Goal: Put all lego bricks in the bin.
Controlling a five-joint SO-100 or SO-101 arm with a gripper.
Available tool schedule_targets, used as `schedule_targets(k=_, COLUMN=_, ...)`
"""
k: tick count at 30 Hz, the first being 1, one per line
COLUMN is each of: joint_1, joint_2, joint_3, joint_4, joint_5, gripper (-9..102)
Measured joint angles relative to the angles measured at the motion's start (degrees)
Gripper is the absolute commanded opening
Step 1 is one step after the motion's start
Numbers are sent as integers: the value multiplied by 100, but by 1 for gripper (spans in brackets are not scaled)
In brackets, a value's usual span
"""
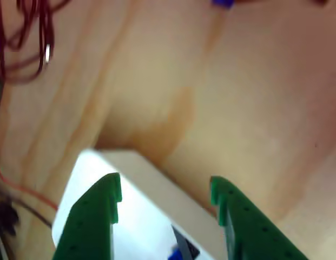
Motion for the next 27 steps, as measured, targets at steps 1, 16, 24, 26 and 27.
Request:
schedule_targets(k=1, joint_1=615, joint_2=193, joint_3=404, joint_4=-44, joint_5=97, gripper=20)
schedule_targets(k=16, joint_1=2522, joint_2=439, joint_3=4386, joint_4=-1960, joint_5=1055, gripper=13)
schedule_targets(k=24, joint_1=1995, joint_2=334, joint_3=4685, joint_4=-1960, joint_5=1204, gripper=12)
schedule_targets(k=26, joint_1=1925, joint_2=316, joint_3=4825, joint_4=-2039, joint_5=1204, gripper=12)
schedule_targets(k=27, joint_1=1890, joint_2=299, joint_3=4869, joint_4=-2083, joint_5=1204, gripper=12)
